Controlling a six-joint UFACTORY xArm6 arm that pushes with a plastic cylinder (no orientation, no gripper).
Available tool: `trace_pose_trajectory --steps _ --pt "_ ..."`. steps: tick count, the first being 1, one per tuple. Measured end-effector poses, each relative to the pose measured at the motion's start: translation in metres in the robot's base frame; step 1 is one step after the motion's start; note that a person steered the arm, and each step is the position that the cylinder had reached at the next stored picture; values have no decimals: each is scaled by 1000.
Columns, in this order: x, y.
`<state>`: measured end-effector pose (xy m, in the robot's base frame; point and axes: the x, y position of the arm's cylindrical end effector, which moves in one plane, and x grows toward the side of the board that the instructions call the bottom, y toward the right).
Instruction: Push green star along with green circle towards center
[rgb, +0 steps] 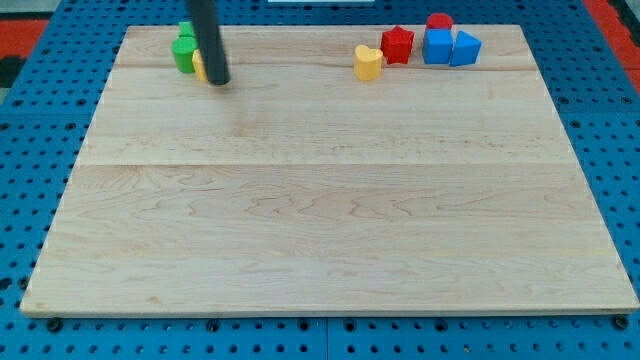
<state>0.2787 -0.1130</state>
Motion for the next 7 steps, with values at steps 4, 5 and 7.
trace_pose_trajectory --steps 4,5,7 --pt "-87 -53" --pt "-79 -88" --pt "-35 -126"
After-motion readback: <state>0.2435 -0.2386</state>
